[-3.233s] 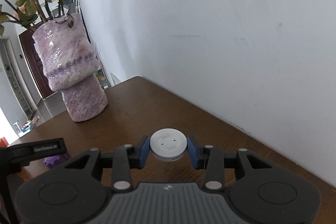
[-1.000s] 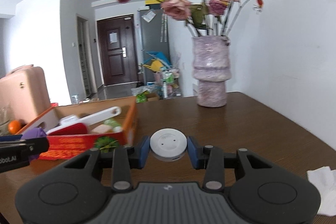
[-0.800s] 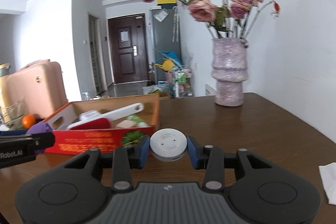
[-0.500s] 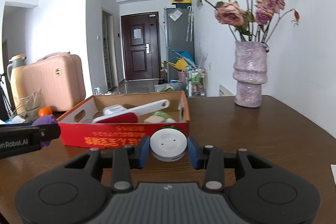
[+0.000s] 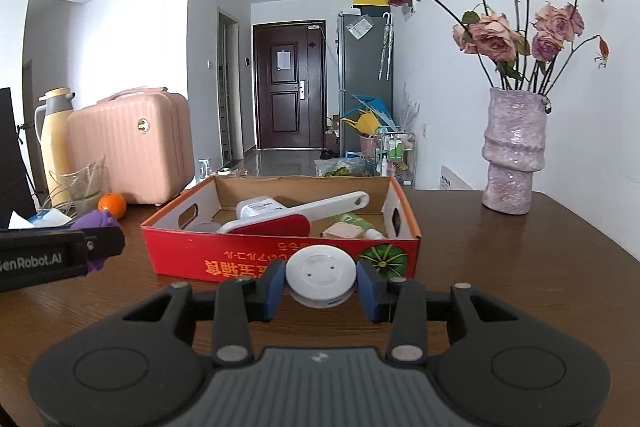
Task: Organize rigid objects
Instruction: 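Carry the purple cap and white cap over the box with both tools, then lower both tools into the box and open them releasing both caps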
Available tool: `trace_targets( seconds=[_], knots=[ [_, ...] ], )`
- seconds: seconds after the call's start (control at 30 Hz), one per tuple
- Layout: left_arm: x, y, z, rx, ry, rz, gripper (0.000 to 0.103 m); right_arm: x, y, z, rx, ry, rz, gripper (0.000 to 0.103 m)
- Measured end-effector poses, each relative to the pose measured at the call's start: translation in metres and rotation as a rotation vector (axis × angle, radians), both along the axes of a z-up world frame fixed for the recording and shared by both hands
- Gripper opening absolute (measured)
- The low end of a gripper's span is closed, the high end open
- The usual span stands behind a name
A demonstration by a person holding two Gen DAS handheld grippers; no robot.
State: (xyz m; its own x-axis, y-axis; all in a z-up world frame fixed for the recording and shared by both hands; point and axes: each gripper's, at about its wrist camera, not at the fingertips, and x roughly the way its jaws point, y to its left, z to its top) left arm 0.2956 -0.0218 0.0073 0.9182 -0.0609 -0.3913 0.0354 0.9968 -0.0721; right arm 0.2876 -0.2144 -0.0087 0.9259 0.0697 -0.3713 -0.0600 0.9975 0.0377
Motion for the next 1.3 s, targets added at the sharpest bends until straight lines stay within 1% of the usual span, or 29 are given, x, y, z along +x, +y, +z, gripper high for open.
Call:
trace_targets(
  seconds=[0.37, 0.7, 1.0, 1.3],
  knots=[
    [0.024, -0.001, 0.007, 0.013, -0.008, 0.006, 0.056, 0.027, 0.006, 0.006, 0.012, -0.017, 0.003, 0.038],
    [0.061, -0.012, 0.006, 0.011, -0.004, 0.009, 0.056, 0.063, 0.005, 0.006, 0.015, -0.018, 0.009, 0.038],
    [0.097, -0.012, 0.006, -0.015, -0.002, 0.035, 0.056, 0.100, 0.002, 0.006, 0.045, -0.023, 0.013, 0.038],
    [0.130, -0.012, 0.006, -0.037, 0.002, 0.050, 0.056, 0.127, -0.003, 0.003, 0.065, -0.022, 0.001, 0.038]
  ],
)
